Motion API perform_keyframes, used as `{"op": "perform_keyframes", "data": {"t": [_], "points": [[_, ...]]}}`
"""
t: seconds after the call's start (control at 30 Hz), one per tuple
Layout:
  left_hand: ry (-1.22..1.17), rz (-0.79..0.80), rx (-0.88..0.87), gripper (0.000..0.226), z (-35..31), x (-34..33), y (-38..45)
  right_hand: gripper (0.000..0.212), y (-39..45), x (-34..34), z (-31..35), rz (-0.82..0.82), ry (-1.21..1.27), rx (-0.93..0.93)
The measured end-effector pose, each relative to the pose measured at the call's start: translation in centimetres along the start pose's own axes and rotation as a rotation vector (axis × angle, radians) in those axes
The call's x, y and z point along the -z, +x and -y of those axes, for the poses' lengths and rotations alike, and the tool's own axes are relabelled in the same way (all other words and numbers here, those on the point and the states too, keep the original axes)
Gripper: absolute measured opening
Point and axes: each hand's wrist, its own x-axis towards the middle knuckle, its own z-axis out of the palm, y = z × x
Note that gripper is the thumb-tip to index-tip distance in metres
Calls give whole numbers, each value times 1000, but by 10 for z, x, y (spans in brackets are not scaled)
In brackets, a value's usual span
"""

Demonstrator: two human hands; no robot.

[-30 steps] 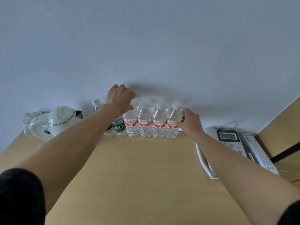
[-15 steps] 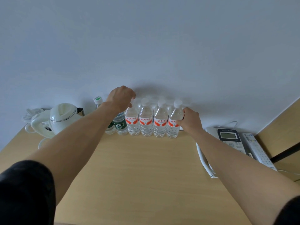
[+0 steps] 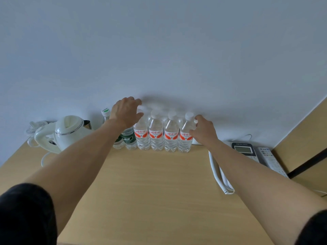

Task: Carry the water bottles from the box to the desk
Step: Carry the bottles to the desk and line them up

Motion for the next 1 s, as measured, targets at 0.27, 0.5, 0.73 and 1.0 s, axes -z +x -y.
{"op": "perform_keyframes", "data": {"t": [0.27,0.5,0.73,1.0], "points": [[4,-32,156,42,15,19,-15,45,-6,16,14,-49,-17,81],[4,-26,161,44,2,33,-14,51,-13,33,35,-87,-64,137],[-36,-22,-20,45,-39,44,2,54,-32,59,52,-156,-183,100],[-46,0,-295,47,-104,47,1,56,-84,87,42,-230,-286,-37]]}}
